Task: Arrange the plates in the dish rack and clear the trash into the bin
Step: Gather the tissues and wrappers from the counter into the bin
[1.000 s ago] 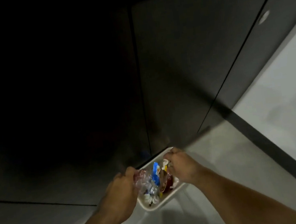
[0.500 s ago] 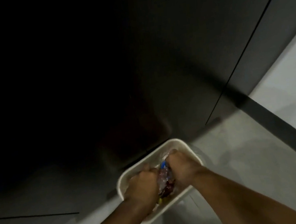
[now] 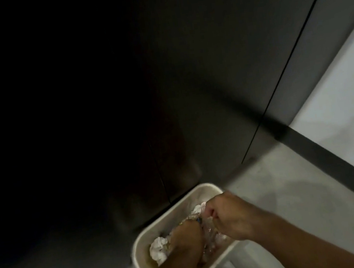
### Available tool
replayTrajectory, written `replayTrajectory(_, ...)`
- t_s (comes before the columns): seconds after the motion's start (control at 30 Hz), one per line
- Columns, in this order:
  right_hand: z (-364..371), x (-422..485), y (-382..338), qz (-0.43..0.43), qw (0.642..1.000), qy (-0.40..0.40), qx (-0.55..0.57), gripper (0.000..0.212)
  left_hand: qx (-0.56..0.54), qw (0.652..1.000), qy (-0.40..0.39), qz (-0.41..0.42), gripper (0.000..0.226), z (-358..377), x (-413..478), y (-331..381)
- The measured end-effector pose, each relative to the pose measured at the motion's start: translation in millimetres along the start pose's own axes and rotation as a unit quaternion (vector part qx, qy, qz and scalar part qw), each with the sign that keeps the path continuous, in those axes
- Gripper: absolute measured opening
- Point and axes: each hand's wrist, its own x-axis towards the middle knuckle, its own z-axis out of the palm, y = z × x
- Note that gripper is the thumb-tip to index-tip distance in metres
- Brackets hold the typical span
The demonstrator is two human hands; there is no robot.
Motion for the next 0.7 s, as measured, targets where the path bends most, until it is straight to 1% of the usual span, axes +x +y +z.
replayTrajectory(0.07,1.0,-3.6,2.3,0.014,1.0,0.017,-0.005,0.022,0.017,1.0,-0.021,0.008,0.032,-1.1,-3.3,-1.1)
replayTrajectory(0.1,0.3,-5.6,4.3,0.016,0.999,0.028,-0.005,0.021,0.016,0.999,-0.032,0.007,0.032,-3.7,-6.5,-2.6)
replayTrajectory(0.13,-1.1,-7.8,6.2,0.016,0.999,0.041,-0.006,0.021,0.001,0.999,-0.046,0.023,0.031,-12.7,-15.3,-4.3)
replayTrajectory(0.2,-6.3,-11.7,9.6,0.008,0.998,0.061,-0.013,0.024,-0.077,0.992,-0.065,0.075,0.027,-23.9,-29.9,-16.6)
replayTrajectory(0.27,-14.8,-15.3,9.7,0.003,0.998,0.069,-0.005,0.024,-0.168,0.975,-0.095,0.106,0.027,-39.3,-47.8,-33.3)
replayTrajectory(0.33,-24.7,-18.7,3.2,-0.007,0.998,0.068,0.008,0.025,-0.214,0.963,-0.099,0.128,0.025,-58.4,-64.5,-45.9)
replayTrajectory(0.37,-29.8,-20.8,-1.4,-0.014,0.998,0.067,0.013,0.027,-0.231,0.959,-0.094,0.136,0.023,-69.0,-71.0,-49.6)
replayTrajectory(0.43,-38.3,-26.7,-10.2,-0.026,0.997,0.07,0.022,0.032,-0.243,0.956,-0.068,0.149,0.026,-91.8,-88.5,-52.9)
replayTrajectory(0.53,-55.4,-45.9,-25.2,-0.025,0.996,0.073,0.053,0.038,-0.197,0.966,-0.001,0.164,0.028,-134.3,-117.7,-58.7)
replayTrajectory(0.6,-73.6,-65.5,-39.5,-0.024,0.994,0.077,0.075,0.039,-0.155,0.971,0.047,0.178,0.029,-169.4,-140.6,-62.1)
replayTrajectory(0.7,-117.1,-103.0,-70.3,-0.045,0.991,0.101,0.08,0.035,-0.119,0.971,0.082,0.192,0.031,-234.8,-183.0,-59.1)
